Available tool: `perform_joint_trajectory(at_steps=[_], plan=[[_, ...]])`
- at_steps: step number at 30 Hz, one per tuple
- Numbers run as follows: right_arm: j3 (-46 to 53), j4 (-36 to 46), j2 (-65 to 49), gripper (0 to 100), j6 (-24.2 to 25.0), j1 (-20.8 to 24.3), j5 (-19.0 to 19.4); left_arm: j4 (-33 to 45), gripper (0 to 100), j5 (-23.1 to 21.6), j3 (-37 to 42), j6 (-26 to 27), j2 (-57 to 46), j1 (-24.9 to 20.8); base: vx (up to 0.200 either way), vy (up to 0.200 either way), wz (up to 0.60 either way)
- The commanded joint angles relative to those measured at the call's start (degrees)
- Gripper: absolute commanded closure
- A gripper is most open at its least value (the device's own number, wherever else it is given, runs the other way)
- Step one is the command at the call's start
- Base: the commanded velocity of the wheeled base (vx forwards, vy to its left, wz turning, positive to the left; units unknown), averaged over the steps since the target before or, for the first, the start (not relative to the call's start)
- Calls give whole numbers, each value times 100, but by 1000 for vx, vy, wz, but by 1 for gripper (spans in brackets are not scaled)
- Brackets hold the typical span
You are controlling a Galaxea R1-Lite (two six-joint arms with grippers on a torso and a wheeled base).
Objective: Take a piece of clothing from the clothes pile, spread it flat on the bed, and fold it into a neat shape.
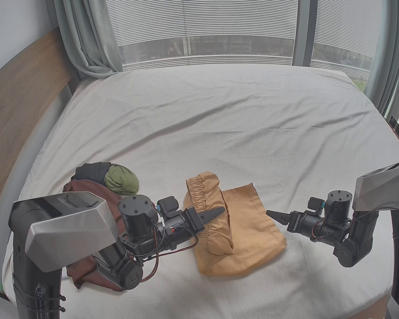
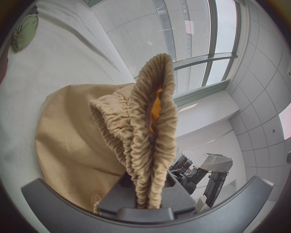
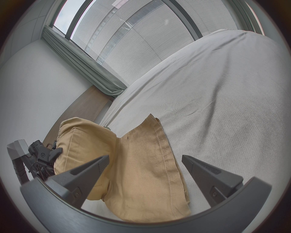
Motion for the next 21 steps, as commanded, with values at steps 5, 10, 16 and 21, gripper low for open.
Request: perform_joint_trajectory(at_steps=[5, 10, 16, 21], plan=[[-67, -4, -65, 0, 19, -13, -17, 339, 100, 8, -345, -20, 208, -165, 0, 0, 0], [-93, -4, -100, 0, 19, -92, -8, 383, 100, 61, -495, -170, 234, -314, 0, 0, 0], [-111, -4, -118, 0, 89, -92, -17, 629, 100, 61, -741, -258, 269, -420, 0, 0, 0], [-137, -4, -118, 0, 89, -110, -17, 735, 100, 87, -908, -267, 366, -525, 0, 0, 0]])
